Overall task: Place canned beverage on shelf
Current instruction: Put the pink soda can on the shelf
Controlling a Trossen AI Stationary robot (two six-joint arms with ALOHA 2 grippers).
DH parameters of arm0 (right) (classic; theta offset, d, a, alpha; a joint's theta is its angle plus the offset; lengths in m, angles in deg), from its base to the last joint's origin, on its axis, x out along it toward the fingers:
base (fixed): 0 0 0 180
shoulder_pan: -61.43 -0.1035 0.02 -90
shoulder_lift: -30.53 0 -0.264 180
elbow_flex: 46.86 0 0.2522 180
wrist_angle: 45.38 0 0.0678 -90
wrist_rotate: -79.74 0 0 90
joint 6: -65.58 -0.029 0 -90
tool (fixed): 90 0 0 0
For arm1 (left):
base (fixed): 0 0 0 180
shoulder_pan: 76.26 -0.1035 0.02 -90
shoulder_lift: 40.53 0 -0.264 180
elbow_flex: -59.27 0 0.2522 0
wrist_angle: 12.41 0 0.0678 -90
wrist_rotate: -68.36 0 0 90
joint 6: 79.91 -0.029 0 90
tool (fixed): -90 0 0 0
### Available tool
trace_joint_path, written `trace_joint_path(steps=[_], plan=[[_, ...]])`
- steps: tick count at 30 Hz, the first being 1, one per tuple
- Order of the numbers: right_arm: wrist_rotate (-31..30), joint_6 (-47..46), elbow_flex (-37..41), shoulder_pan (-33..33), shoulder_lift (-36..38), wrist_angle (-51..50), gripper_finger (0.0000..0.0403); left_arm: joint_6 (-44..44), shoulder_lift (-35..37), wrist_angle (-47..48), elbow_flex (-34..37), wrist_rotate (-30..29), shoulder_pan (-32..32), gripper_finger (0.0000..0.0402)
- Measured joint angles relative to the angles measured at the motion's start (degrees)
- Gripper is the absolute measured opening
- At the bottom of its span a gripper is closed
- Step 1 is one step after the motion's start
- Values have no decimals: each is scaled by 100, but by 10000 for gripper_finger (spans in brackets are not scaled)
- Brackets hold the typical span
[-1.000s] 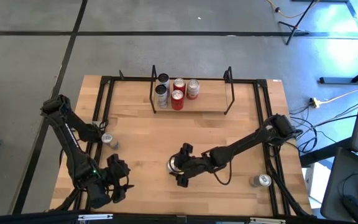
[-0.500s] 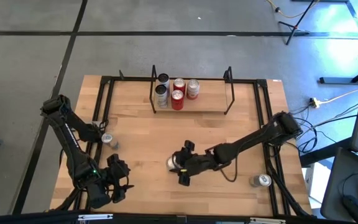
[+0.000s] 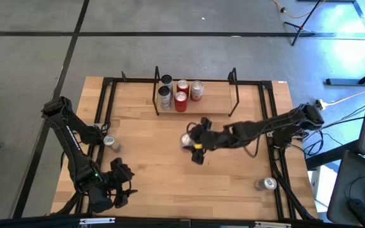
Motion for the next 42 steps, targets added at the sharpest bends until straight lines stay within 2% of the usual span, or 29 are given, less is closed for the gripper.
trace_joint_path(steps=[5,12,23,33,42], plan=[[261,319,24,426,312,-439,250,-338,4,-287,0,-91,-122,314],[648,517,367,1141,620,-390,250,-649,7,-407,0,-29,-367,314],[1066,1015,904,2347,625,-160,250,-1004,11,-268,0,-14,-632,314],[1673,1255,1662,3428,615,1163,252,-939,11,3,0,-73,-748,314],[1812,1144,1930,3677,530,1945,252,-965,11,55,0,-65,-888,314]])
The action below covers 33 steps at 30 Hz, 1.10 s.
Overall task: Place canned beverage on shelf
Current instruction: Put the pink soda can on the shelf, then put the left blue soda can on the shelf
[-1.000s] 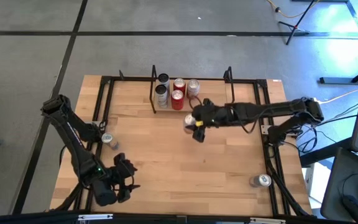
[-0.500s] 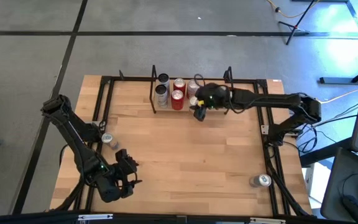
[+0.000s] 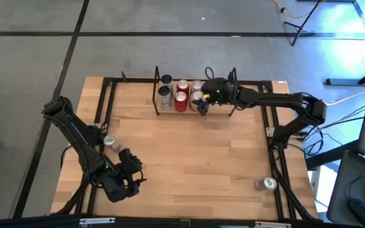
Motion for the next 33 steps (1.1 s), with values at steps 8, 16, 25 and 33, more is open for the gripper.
trace_joint_path(steps=[8,16,25,33], plan=[[-127,-104,8,0,-313,134,253,7,2,-17,0,82,3,314],[-253,81,6,-5,-368,157,292,22,2,-35,0,181,4,314],[-91,145,-172,-5,-346,-80,358,-15,2,-36,0,181,4,314],[-65,442,-1083,-5,-245,-1390,365,-24,2,-38,0,180,4,314]])
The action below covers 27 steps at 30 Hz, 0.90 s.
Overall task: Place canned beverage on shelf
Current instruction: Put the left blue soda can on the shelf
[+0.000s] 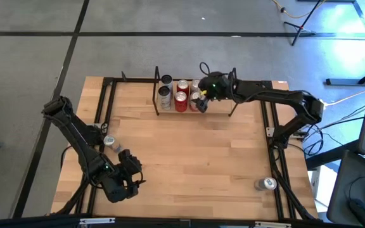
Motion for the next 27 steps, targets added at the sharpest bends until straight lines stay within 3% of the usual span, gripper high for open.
trace_joint_path(steps=[10,19,23,27], plan=[[61,6,-1581,-520,554,-1746,364,52,530,-53,-2,154,-7,314],[59,-664,-2277,-1986,894,-1944,364,-295,1147,-746,-15,444,-174,314],[-127,-1026,-2255,-2705,878,-2016,364,-591,1442,-39,-311,672,-495,314],[-599,-1394,-2255,-3271,738,-2074,364,-706,1672,1471,-789,995,-832,314]])
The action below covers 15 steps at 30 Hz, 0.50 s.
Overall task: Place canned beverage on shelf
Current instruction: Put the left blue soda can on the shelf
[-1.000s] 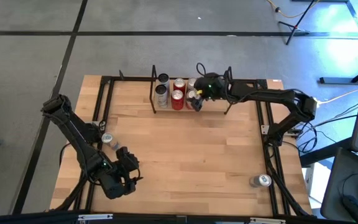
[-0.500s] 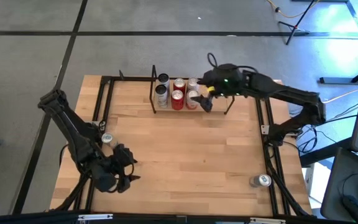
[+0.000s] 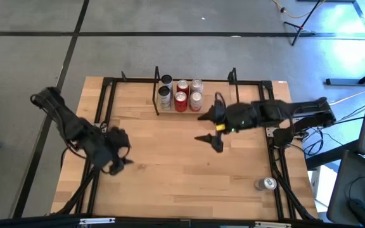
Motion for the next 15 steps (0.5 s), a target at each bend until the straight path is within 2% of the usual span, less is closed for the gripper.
trace_joint_path(steps=[4,7,15], plan=[[-369,-325,7,-419,-135,-86,364,-5,152,1499,-339,177,-302,314],[-574,-478,7,-653,-202,-141,364,25,250,2403,-318,513,-541,314],[-1017,-552,7,-834,-474,-214,364,-637,645,2465,632,1109,-1404,314]])
